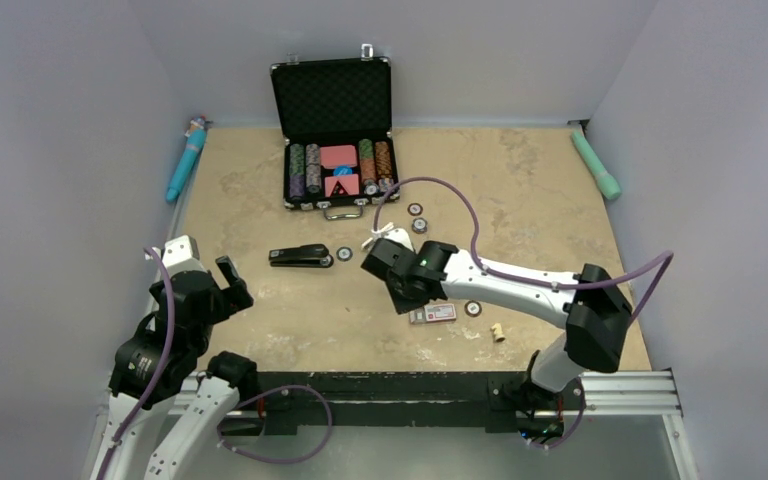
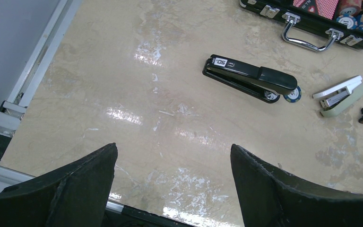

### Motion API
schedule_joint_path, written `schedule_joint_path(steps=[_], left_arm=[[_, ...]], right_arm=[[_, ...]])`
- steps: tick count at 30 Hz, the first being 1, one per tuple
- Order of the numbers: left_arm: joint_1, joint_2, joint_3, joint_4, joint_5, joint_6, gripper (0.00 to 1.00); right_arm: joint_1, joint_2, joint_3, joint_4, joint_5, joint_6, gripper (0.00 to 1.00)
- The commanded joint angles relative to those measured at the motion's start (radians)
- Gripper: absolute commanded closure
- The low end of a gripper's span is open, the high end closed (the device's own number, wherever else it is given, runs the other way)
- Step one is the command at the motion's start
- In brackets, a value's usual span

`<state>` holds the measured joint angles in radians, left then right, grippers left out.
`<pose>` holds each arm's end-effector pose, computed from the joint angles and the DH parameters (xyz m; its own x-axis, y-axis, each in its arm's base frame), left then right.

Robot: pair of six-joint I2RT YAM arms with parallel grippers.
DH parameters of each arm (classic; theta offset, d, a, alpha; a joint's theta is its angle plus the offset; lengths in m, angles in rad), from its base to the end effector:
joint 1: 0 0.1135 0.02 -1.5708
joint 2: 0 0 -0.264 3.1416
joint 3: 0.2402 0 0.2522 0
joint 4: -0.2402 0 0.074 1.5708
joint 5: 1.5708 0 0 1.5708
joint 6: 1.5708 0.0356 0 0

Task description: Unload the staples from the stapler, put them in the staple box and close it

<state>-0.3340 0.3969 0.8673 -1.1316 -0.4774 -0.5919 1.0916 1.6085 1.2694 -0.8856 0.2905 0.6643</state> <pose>0.0536 -0.0013 0.3152 -0.4527 -0.3674 -0.8124 -0.3663 0.9073 -0.2062 0.1555 0.2771 0.2507 -0.8380 -0.3317 -0.4332 -0.3667 0.9303 -0.0030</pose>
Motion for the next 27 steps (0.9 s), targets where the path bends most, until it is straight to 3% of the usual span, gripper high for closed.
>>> schedule_joint_path(steps=[1,12,18,27], left_arm=[[0.003,-0.007,0.016,0.008,-0.020,-0.016,0.08],[0.001,-0.014,0.015,0.009,-0.023,-0.017,0.08],[0.001,-0.011,0.016,0.010,-0.020,-0.016,0.08],[0.001,-0.013,0.016,0.008,-0.023,-0.018,0.08]], right_arm=[[-0.030,-0.072,-0.108,0.033,-0.003,0.032,0.97],[-0.181,-0.092,-0.208,0.122,-0.143,0.034,1.00],[-0.182,-0.055,-0.223,0.124,-0.107,-0.004,1.00],[-0.182,-0.048,-0.289,0.196,-0.228,-0.023,1.00]])
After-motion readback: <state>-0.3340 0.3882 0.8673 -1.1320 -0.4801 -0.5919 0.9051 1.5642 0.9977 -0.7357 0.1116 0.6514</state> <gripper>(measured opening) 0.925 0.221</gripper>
